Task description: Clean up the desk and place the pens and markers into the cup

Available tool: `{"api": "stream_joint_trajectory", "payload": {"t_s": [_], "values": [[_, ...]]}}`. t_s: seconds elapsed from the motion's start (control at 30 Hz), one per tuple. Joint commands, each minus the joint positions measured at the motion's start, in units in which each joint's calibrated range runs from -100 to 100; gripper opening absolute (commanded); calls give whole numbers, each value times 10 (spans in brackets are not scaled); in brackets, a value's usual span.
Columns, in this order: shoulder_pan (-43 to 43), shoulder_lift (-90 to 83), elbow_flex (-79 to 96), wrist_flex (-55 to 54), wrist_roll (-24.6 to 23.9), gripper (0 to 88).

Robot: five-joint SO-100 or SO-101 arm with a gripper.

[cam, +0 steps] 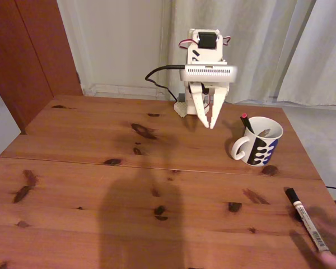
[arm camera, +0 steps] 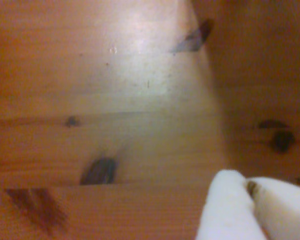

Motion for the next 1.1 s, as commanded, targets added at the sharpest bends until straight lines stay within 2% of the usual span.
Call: {"api": "stream_joint_trajectory", "payload": {"t_s": [0.0, 1.07], "values": [[0, -29, 1, 0, 2, 8], [-2, -24, 25, 0, 2, 8]]}}
